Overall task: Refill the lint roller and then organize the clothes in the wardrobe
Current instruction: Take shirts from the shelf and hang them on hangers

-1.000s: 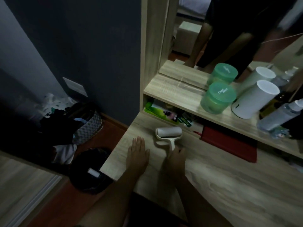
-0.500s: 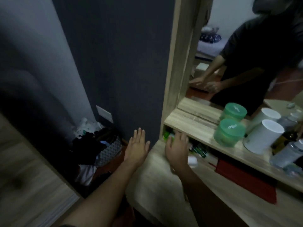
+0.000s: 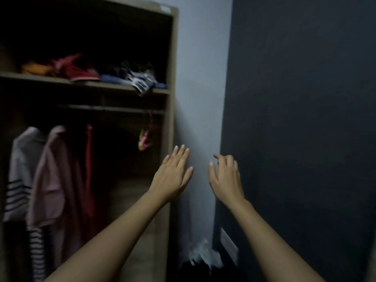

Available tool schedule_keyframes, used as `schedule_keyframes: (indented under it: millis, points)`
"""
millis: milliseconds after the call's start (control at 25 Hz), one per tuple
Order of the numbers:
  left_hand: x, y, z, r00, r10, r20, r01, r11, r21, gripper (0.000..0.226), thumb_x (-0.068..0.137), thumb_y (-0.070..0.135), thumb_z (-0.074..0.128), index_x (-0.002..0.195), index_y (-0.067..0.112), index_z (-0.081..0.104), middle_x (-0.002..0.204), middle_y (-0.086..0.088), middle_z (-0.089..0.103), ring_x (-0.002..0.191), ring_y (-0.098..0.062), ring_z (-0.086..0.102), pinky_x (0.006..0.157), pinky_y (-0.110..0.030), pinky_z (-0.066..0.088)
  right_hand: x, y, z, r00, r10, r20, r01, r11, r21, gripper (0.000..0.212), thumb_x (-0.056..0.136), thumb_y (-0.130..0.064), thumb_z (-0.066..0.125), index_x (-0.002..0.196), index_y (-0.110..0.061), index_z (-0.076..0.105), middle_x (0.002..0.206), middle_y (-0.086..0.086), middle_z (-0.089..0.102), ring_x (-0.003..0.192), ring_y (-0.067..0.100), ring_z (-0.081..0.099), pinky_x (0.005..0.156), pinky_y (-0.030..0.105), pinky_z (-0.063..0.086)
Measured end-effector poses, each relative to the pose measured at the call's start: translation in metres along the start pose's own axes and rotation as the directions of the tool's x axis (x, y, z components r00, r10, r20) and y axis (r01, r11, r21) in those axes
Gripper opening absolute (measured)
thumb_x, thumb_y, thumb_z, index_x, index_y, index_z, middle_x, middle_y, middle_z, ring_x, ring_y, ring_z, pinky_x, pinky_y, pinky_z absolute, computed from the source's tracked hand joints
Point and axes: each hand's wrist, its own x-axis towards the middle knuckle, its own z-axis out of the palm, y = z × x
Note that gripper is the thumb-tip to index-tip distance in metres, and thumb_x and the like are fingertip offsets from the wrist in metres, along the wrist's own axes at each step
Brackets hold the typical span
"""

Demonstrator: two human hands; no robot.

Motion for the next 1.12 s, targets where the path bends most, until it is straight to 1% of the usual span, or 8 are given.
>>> schedule_keyframes:
  millis: [80, 200, 400, 480, 680, 880, 1000, 1120]
  points:
    - [0.014, -0.061, -0.034, 0.997, -0.004, -0.077, 0.013, 0.993, 0.121, 0.074, 0.088, 0.051, 0.013, 0.147, 0.009, 0.024, 0.155, -0.007, 0.022, 0.144, -0.018, 0.013, 0.116, -0.037, 0.016, 0.031, -0.042, 0.035, 0.996, -0.089, 0.019, 0.088, 0.994, 0.057, 0.039, 0.097, -0.034, 0.036, 0.13, -0.015, 0.045, 0.122, 0.006, 0.047, 0.115, 0.019, 0.044, 0.097, 0.037, 0.041]
    - [0.029, -0.143, -0.074, 0.995, 0.014, -0.099, 0.014, 0.96, 0.279, 0.061, 0.089, 0.041, 0.031, 0.134, 0.003, 0.048, 0.14, -0.014, 0.048, 0.13, -0.03, 0.044, 0.096, -0.048, 0.045, 0.075, -0.101, 0.088, 0.983, -0.185, -0.001, 0.184, 0.98, 0.072, 0.043, 0.096, -0.038, 0.033, 0.13, -0.016, 0.045, 0.122, 0.006, 0.047, 0.115, 0.021, 0.043, 0.095, 0.035, 0.038]
    - [0.065, -0.253, -0.121, 0.98, 0.024, -0.2, 0.032, 0.961, 0.274, 0.077, 0.085, 0.054, 0.007, 0.149, 0.012, 0.016, 0.155, -0.001, 0.008, 0.139, -0.012, -0.006, 0.113, -0.031, 0.004, 0.152, -0.183, 0.162, 0.973, -0.229, -0.024, 0.231, 0.971, 0.066, 0.063, 0.084, -0.052, 0.018, 0.13, -0.018, 0.045, 0.121, 0.005, 0.047, 0.115, 0.023, 0.044, 0.094, 0.036, 0.037]
    - [0.083, -0.294, -0.142, 0.972, 0.04, -0.23, 0.036, 0.948, 0.316, 0.076, 0.086, 0.053, 0.011, 0.148, 0.01, 0.019, 0.156, -0.004, 0.013, 0.14, -0.013, -0.002, 0.113, -0.032, 0.006, 0.186, -0.209, 0.183, 0.969, -0.24, -0.063, 0.243, 0.969, 0.036, 0.064, 0.083, -0.052, 0.02, 0.129, -0.016, 0.046, 0.12, 0.008, 0.048, 0.113, 0.026, 0.045, 0.095, 0.039, 0.038]
    - [0.126, -0.379, -0.181, 0.945, 0.15, -0.291, 0.05, 0.81, 0.584, 0.063, 0.09, 0.042, 0.031, 0.137, 0.001, 0.042, 0.143, -0.016, 0.044, 0.133, -0.03, 0.039, 0.104, -0.05, 0.035, 0.247, -0.257, 0.214, 0.945, -0.307, -0.113, 0.307, 0.952, -0.025, 0.051, 0.09, -0.044, 0.034, 0.129, -0.013, 0.045, 0.123, 0.01, 0.045, 0.117, 0.028, 0.041, 0.098, 0.041, 0.036]
    - [0.151, -0.448, -0.222, 0.901, 0.012, -0.433, 0.233, 0.829, 0.508, 0.081, 0.086, 0.059, 0.015, 0.148, 0.007, 0.017, 0.156, -0.01, 0.012, 0.141, -0.019, 0.001, 0.114, -0.046, 0.013, 0.298, -0.312, 0.23, 0.873, -0.471, -0.127, 0.476, 0.879, 0.009, 0.059, 0.09, -0.043, 0.048, 0.139, -0.014, 0.033, 0.129, 0.01, 0.038, 0.123, 0.026, 0.036, 0.104, 0.038, 0.033]
    - [0.151, -0.48, -0.239, 0.927, -0.152, -0.343, 0.296, 0.857, 0.421, 0.104, 0.07, 0.081, 0.001, 0.149, 0.013, -0.003, 0.157, -0.003, -0.012, 0.142, -0.013, -0.016, 0.116, -0.039, -0.003, 0.335, -0.35, 0.236, 0.857, -0.511, -0.072, 0.515, 0.855, 0.057, 0.08, 0.082, -0.051, 0.058, 0.145, -0.019, 0.02, 0.144, 0.011, 0.023, 0.134, 0.028, 0.025, 0.11, 0.043, 0.026]
    - [0.151, -0.5, -0.237, 0.952, -0.201, -0.232, 0.294, 0.812, 0.503, 0.123, 0.053, 0.09, -0.016, 0.149, 0.013, -0.006, 0.158, -0.003, -0.014, 0.144, -0.014, -0.014, 0.116, -0.039, -0.002, 0.368, -0.386, 0.246, 0.859, -0.51, 0.051, 0.506, 0.86, 0.07, 0.102, 0.069, -0.063, 0.064, 0.146, -0.031, 0.005, 0.156, 0.01, 0.002, 0.143, 0.031, 0.006, 0.114, 0.05, 0.014]
